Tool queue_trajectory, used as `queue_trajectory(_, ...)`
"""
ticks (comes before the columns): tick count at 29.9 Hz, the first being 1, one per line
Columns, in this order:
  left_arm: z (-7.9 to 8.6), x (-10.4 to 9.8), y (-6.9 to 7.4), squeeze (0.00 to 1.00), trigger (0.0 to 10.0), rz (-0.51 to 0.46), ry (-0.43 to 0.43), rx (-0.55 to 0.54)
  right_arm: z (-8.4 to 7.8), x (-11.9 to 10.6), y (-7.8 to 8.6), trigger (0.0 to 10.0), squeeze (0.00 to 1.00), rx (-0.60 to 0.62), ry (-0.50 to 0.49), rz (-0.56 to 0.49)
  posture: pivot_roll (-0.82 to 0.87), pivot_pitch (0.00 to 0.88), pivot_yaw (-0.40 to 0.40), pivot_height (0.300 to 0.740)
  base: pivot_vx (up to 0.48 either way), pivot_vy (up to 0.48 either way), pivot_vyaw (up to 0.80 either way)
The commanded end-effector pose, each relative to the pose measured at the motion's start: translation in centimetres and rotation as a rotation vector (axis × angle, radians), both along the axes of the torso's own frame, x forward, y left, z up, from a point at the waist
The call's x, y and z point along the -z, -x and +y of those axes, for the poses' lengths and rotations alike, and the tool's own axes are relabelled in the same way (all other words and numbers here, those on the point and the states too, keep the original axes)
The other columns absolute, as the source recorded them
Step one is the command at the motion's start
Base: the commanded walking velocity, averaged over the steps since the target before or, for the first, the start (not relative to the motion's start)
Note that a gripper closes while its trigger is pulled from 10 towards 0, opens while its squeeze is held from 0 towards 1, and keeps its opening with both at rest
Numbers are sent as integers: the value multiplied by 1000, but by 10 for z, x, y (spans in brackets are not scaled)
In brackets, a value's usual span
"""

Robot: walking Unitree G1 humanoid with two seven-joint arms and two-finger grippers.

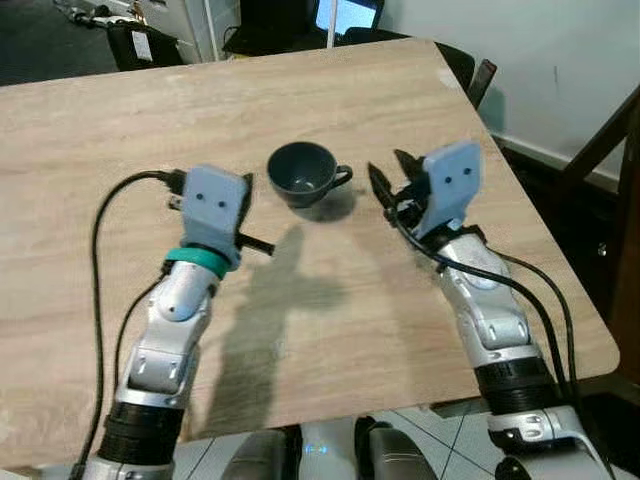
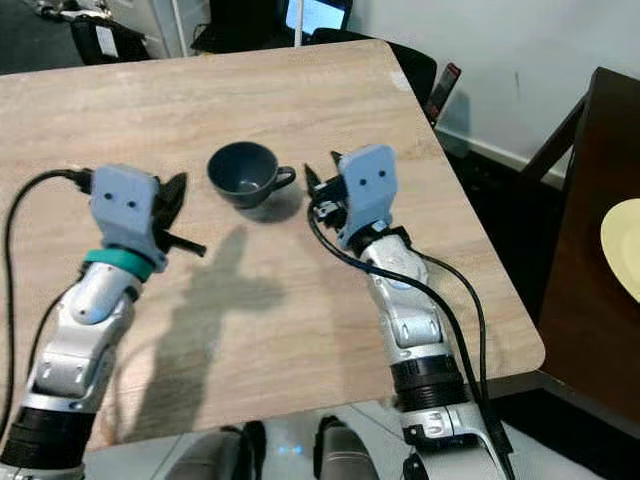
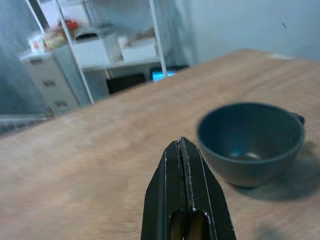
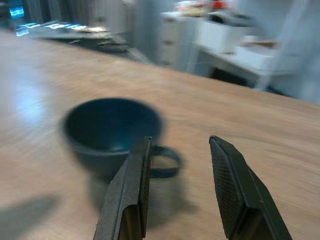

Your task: Setting the table

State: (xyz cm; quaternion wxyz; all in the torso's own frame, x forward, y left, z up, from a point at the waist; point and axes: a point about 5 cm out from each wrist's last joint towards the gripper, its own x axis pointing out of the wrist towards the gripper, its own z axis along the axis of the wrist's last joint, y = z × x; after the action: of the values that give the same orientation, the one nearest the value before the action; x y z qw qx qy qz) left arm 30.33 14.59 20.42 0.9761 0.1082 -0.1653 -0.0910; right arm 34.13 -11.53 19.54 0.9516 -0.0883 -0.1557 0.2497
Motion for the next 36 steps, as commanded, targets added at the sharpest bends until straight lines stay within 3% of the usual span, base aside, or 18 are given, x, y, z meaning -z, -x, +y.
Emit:
queue_trajectory(1, 10, -2, 4, 0, 10000, 6, -25, 2, 6, 6, -4, 10000, 0, -82, 26, 27, 60, 142, 61, 740, 0, 0, 0)
queue_trajectory(7, 25, -9, 13, 0, 10000, 33, -55, 34, 12, 12, -17, 10000, 0, -131, 97, 70, 108, 154, 63, 740, 0, 0, 0)
queue_trajectory(10, 18, -14, 25, 0, 10000, 69, -53, 159, -2, 6, -26, 10000, 0, -77, 96, 58, 143, 171, 69, 740, 0, 0, 0)
queue_trajectory(13, 14, -16, 31, 0, 10000, 79, -60, 215, -14, 1, -29, 10000, 0, -49, 87, 41, 145, 177, 73, 740, 0, 0, 0)
queue_trajectory(15, 14, -16, 33, 0, 10000, 85, -61, 226, -21, -2, -30, 10000, 0, -30, 83, 29, 143, 181, 81, 740, 0, 0, 0)
queue_trajectory(16, 12, -15, 34, 0, 10000, 97, -61, 237, -36, -8, -31, 10000, 0, 8, 67, 10, 140, 183, 86, 740, 0, 0, 0)
queue_trajectory(17, 12, -15, 34, 0, 10000, 97, -61, 237, -36, -8, -31, 10000, 0, 8, 67, 10, 140, 183, 86, 740, 0, 0, 0)
queue_trajectory(18, 10, -14, 34, 0, 10000, 104, -60, 245, -48, -13, -29, 10000, 0, 24, 44, -8, 135, 180, 93, 740, 0, 0, 0)
queue_trajectory(21, 10, -15, 34, 0, 10000, 112, -58, 253, -54, -15, -29, 10000, 0, 24, 29, -15, 134, 182, 96, 740, 0, 0, 0)
queue_trajectory(27, 10, -17, 32, 0, 10000, 129, -63, 268, -69, -1, -30, 10000, 0, 60, 89, 32, 130, 185, 110, 740, 0, 0, 0)
queue_trajectory(28, 10, -18, 32, 0, 10000, 130, -66, 270, -71, 5, -31, 10000, 1000, 47, 131, 62, 130, 183, 111, 740, 0, 0, 0)
queue_trajectory(36, 11, -19, 33, 0, 10000, 132, -68, 265, -73, 5, -37, 10000, 1000, 34, 151, 100, 142, 186, 103, 740, 0, 0, 0)
